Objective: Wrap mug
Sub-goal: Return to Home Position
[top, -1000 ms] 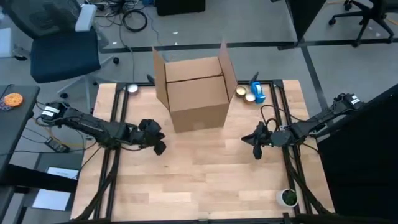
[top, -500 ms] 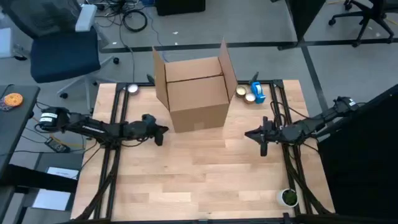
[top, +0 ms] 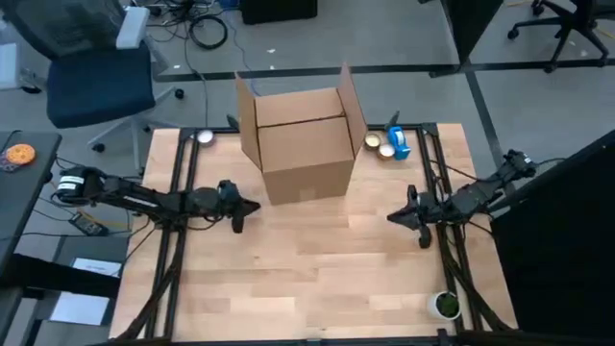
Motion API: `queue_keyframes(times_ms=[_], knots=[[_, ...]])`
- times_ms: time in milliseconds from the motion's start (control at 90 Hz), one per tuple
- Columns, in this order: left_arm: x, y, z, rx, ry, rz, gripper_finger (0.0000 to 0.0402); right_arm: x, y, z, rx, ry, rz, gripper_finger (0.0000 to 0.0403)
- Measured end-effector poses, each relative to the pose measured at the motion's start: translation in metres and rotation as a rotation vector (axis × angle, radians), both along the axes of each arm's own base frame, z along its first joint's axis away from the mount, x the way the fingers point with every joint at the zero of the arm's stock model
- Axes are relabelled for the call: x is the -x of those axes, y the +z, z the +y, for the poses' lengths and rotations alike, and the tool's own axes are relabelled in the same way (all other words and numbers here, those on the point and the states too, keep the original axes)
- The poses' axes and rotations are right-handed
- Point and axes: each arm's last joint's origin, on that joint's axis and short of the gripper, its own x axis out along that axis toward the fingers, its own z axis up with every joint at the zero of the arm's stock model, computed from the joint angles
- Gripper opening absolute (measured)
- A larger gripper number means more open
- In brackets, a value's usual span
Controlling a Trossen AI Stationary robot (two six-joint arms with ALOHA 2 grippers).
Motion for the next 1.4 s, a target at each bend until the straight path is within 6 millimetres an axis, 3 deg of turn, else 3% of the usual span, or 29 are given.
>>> queue_keyframes(times_ms=[78, 467, 667, 944, 1400], knots=[[0.002, 0.008, 0.0, -0.042, -0.01, -0.059, 0.0025, 0.0, -0.011, 0.003, -0.008, 0.061, -0.034, 0.0], [0.016, 0.045, 0.002, -0.166, 0.001, -0.316, 0.0025, 0.0, -0.01, 0.004, -0.054, 0.099, -0.033, 0.0], [0.024, 0.046, 0.001, -0.134, -0.038, -0.313, 0.0025, 0.0, -0.01, 0.004, -0.047, 0.099, -0.035, 0.0], [0.041, 0.064, -0.004, -0.105, -0.12, -0.49, 0.0025, 0.0, -0.008, 0.003, 0.026, 0.092, -0.065, 0.0], [0.054, 0.062, -0.011, -0.119, -0.157, -0.492, 0.0025, -0.007, -0.004, -0.01, 0.037, 0.114, -0.114, 0.0]])
